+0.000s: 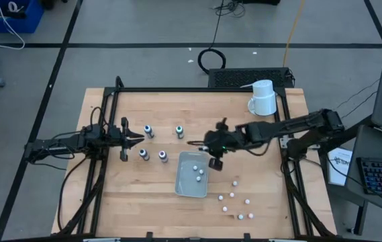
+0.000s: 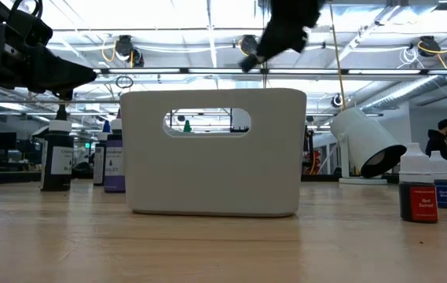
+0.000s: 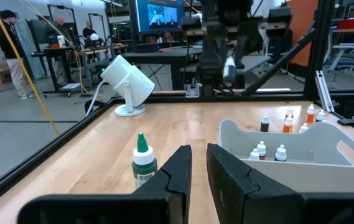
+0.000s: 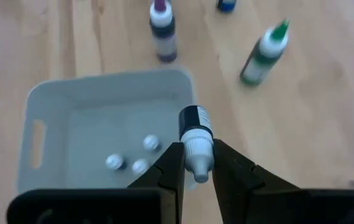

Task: Pick & Place food coloring
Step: Put the small black food coloring bottle into the white bin

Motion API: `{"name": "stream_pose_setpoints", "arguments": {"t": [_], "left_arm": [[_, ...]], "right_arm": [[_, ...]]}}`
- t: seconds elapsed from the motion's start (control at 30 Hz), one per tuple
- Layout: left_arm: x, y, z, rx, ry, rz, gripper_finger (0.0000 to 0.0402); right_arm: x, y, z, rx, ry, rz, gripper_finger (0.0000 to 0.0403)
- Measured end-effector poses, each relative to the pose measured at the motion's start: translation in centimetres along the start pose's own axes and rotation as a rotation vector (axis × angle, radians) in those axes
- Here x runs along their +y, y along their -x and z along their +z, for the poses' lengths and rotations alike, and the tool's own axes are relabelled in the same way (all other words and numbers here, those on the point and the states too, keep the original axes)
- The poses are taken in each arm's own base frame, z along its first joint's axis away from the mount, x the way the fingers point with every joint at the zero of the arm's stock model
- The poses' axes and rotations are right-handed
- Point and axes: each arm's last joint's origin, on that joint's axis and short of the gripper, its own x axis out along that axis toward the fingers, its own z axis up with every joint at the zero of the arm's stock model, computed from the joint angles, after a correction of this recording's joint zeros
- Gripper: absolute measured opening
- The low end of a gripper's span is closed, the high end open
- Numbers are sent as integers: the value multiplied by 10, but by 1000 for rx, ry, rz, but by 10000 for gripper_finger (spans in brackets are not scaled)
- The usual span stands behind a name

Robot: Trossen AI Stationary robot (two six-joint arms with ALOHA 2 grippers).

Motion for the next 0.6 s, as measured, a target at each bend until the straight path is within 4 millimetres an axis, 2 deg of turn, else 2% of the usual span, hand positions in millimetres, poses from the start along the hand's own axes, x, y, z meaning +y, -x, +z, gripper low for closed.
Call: {"name": "stream_pose_setpoints", "arguments": {"t": [0.13,0.4,0.6], "left_arm": [[0,0,0,0,0,0,58],[0,0,0,0,0,0,58],[0,0,0,0,0,0,58]], "right_arm": [[0,-2,28,19,83,-4,51],[6,-18,74,178,170,-37,51],[11,-30,93,250,182,3,51]]}}
